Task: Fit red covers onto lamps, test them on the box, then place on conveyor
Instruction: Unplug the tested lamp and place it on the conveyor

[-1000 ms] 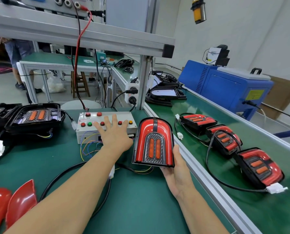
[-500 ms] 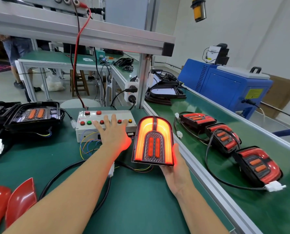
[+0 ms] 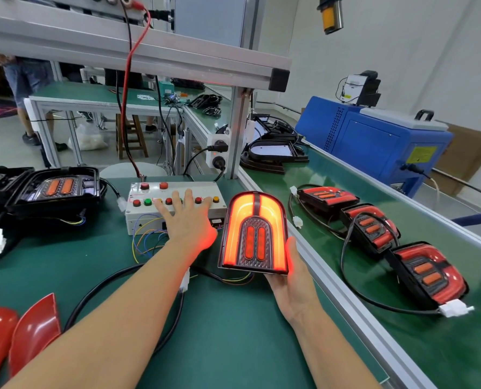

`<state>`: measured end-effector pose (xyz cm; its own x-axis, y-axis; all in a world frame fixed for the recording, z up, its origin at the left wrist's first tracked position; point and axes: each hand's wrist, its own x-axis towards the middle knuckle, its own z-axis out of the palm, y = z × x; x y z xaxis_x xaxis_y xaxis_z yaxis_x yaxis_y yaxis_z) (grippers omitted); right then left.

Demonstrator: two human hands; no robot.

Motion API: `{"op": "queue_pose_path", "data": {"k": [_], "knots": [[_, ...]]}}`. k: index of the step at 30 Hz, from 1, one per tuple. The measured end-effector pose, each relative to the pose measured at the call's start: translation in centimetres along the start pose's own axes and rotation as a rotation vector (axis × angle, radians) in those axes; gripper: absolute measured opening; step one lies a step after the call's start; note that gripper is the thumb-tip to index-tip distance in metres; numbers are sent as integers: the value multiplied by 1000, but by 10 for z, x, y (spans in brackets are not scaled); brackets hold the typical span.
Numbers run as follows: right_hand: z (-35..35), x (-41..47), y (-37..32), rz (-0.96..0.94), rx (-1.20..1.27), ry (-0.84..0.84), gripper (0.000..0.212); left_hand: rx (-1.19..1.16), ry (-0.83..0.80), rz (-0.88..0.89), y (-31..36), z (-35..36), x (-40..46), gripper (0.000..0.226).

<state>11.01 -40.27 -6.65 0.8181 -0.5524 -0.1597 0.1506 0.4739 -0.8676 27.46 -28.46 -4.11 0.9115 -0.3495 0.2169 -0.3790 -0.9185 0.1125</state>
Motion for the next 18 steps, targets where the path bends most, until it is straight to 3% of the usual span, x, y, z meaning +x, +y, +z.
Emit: {"op": "queue_pose_path", "data": {"k": [11,18], "knots": [[-1,3,1,-10,-23,-22,41,-19,-16,17,-1,0,-2,68],[0,6,2,-36,-94,-56,45,-327,151,138,-16,-22,-17,51]]}}
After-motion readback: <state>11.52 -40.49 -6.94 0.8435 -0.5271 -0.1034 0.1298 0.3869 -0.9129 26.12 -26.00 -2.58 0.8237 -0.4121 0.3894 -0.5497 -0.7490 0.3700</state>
